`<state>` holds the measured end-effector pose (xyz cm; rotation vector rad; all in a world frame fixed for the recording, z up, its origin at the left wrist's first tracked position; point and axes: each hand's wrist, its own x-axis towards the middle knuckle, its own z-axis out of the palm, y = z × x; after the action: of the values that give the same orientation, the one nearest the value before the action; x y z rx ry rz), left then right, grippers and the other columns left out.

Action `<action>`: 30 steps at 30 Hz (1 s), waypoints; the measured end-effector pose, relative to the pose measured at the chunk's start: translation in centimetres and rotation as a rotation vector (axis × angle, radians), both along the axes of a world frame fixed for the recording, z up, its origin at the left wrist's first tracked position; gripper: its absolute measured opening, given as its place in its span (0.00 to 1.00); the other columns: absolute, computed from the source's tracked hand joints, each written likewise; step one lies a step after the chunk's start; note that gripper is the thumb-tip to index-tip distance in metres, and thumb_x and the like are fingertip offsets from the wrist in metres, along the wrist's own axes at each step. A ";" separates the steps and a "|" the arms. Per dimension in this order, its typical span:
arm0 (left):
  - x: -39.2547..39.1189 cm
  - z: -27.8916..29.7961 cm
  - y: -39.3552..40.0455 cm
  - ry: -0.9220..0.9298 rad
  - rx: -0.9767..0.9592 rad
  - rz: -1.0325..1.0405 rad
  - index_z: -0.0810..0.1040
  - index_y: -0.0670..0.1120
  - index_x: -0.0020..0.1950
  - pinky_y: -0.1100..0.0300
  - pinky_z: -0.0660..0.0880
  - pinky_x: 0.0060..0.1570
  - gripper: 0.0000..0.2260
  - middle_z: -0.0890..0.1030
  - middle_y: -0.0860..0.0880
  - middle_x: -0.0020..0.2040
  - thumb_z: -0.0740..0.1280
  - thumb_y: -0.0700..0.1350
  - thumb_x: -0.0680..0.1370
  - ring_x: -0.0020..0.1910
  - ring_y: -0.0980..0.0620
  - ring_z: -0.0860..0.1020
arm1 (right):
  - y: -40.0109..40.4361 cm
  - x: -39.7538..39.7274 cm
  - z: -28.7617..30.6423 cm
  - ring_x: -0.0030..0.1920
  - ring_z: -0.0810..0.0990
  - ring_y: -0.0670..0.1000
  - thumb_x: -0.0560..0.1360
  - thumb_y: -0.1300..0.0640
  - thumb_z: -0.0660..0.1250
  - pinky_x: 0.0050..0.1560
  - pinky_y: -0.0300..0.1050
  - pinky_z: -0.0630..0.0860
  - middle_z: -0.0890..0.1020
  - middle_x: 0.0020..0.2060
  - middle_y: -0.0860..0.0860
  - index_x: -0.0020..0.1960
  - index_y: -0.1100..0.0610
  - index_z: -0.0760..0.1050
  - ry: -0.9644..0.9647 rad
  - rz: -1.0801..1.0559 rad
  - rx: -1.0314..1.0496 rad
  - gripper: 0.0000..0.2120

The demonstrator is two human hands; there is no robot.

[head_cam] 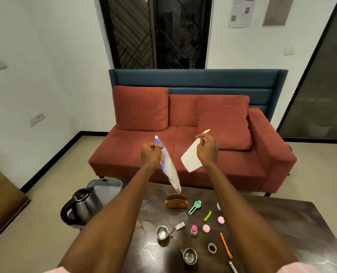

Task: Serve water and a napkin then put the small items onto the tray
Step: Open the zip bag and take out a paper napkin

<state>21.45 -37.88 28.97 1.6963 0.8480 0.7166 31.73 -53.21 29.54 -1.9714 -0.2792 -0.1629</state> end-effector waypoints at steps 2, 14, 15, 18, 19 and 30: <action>-1.0 -0.7 0.4 0.023 -0.039 0.041 0.79 0.42 0.31 0.55 0.74 0.34 0.07 0.77 0.45 0.30 0.63 0.42 0.66 0.30 0.50 0.73 | 1.1 -0.8 -1.7 0.49 0.82 0.57 0.72 0.65 0.59 0.49 0.50 0.79 0.84 0.50 0.52 0.48 0.49 0.84 0.007 0.129 -0.172 0.18; -6.6 -8.2 3.8 0.115 -0.218 0.279 0.79 0.38 0.38 0.56 0.76 0.38 0.06 0.80 0.46 0.35 0.72 0.41 0.69 0.35 0.48 0.78 | 8.8 -10.2 -9.4 0.50 0.82 0.53 0.74 0.46 0.67 0.49 0.49 0.78 0.86 0.46 0.53 0.49 0.55 0.85 0.238 0.717 -0.373 0.14; -6.9 -8.7 4.2 0.122 -0.246 0.315 0.79 0.37 0.41 0.58 0.74 0.38 0.05 0.80 0.45 0.38 0.70 0.39 0.70 0.37 0.47 0.78 | 9.3 -10.5 -10.0 0.52 0.82 0.52 0.73 0.45 0.68 0.52 0.49 0.78 0.86 0.49 0.52 0.51 0.54 0.85 0.257 0.743 -0.397 0.16; -7.6 -10.8 5.7 0.148 -0.382 0.426 0.80 0.37 0.46 0.59 0.74 0.38 0.08 0.82 0.43 0.42 0.67 0.38 0.70 0.39 0.44 0.79 | 10.9 -11.2 -12.3 0.51 0.83 0.49 0.66 0.34 0.69 0.53 0.51 0.79 0.86 0.49 0.47 0.54 0.48 0.83 0.277 0.813 -0.500 0.24; -7.8 -11.8 6.3 0.148 -0.435 0.444 0.80 0.37 0.47 0.59 0.75 0.37 0.08 0.82 0.42 0.43 0.66 0.37 0.70 0.39 0.43 0.79 | 11.3 -11.5 -13.1 0.51 0.83 0.48 0.65 0.32 0.69 0.53 0.51 0.80 0.85 0.50 0.47 0.56 0.48 0.82 0.270 0.832 -0.545 0.27; -9.2 -21.3 10.6 -0.139 -1.064 0.544 0.77 0.36 0.53 0.50 0.77 0.39 0.10 0.78 0.43 0.40 0.63 0.28 0.75 0.39 0.47 0.78 | 15.2 -14.2 -21.2 0.54 0.77 0.54 0.77 0.53 0.64 0.52 0.47 0.72 0.80 0.55 0.52 0.63 0.53 0.76 0.064 0.719 -0.967 0.15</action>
<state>12.23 -27.27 7.66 0.4623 1.2948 0.5521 17.57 -38.01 8.31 -2.6433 -1.1625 0.6078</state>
